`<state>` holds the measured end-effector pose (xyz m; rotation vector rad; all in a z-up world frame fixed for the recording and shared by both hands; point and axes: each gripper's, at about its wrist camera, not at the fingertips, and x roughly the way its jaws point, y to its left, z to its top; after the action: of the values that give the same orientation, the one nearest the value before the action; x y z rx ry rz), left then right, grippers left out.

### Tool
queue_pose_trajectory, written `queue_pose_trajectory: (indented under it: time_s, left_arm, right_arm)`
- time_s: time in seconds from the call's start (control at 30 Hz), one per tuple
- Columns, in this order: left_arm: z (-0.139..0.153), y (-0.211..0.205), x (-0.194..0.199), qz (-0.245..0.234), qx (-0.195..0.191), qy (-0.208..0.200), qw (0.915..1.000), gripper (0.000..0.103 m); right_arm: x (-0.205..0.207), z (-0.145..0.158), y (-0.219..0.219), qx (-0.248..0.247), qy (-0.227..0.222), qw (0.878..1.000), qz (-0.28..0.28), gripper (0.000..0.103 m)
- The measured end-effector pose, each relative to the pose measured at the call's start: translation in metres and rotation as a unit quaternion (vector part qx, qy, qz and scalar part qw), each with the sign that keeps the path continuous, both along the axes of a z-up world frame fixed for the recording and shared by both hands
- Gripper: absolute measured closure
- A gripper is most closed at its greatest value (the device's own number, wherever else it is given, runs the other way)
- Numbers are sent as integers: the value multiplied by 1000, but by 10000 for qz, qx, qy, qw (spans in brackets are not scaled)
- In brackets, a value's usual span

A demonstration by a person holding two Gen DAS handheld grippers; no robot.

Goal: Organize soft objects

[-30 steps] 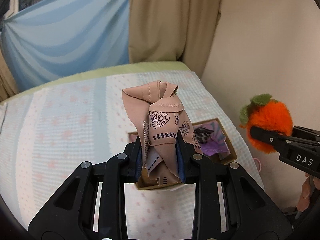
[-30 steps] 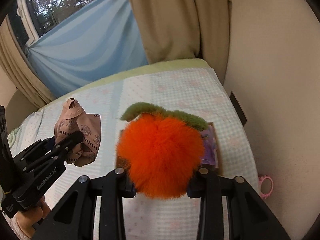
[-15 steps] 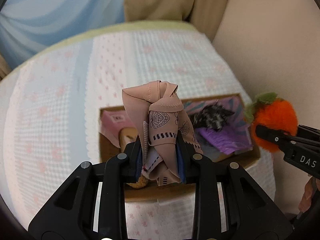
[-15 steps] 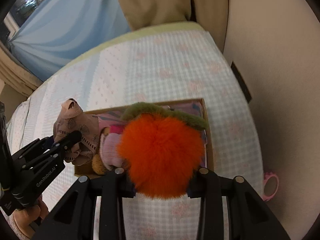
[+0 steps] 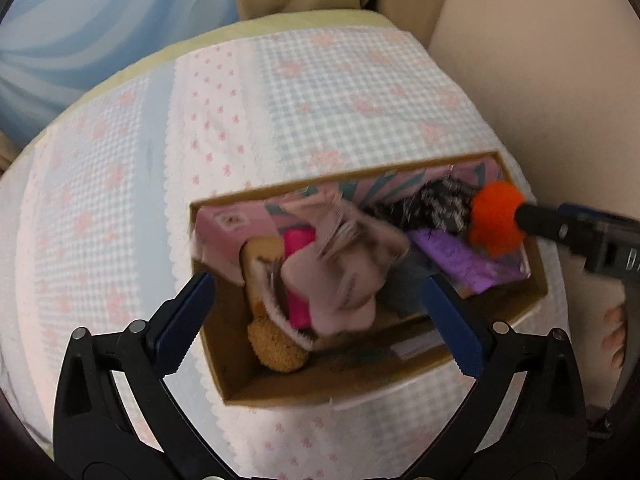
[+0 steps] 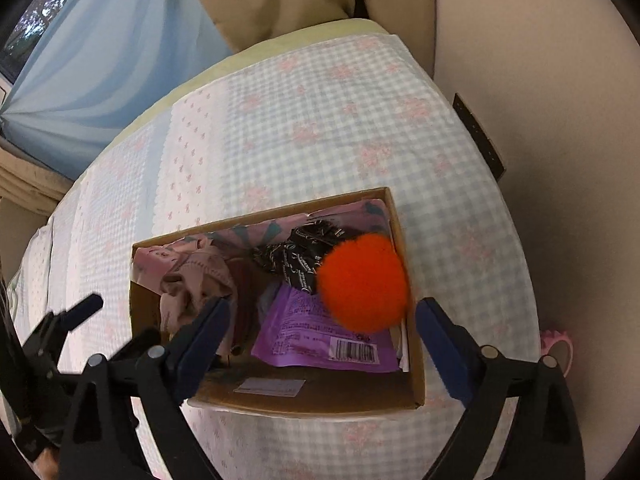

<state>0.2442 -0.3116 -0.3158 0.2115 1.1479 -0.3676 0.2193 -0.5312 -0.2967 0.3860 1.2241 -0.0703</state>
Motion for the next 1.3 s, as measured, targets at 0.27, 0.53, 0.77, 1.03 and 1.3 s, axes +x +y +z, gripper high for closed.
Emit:
queue_pose_trajectory:
  time_s: [0.27,0.53,0.77,1.03,1.3]
  left_arm:
    - [2,10,-18,49,89,34,9999,0]
    - [37,25,-36,80,-164,-197,9996,0]
    - [93,54,-58,225,-412,-509,9976,0]
    - [189,122,-99,599,-679,-1230,9883,0]
    - [271,194,-146,994,-756,-2156,9685,0]
  right_arm:
    - [-15,11,2,-17,-44,10000,-73,11]
    - [-34,52,20,-163,-339,9993,-60,11]
    - [-58,117,58,-364,-769,9963,124,11]
    - [-95,202,117,-605,-1404,9874,411,11]
    - [-138,274,170,-1013,-2073,9715,544,11]
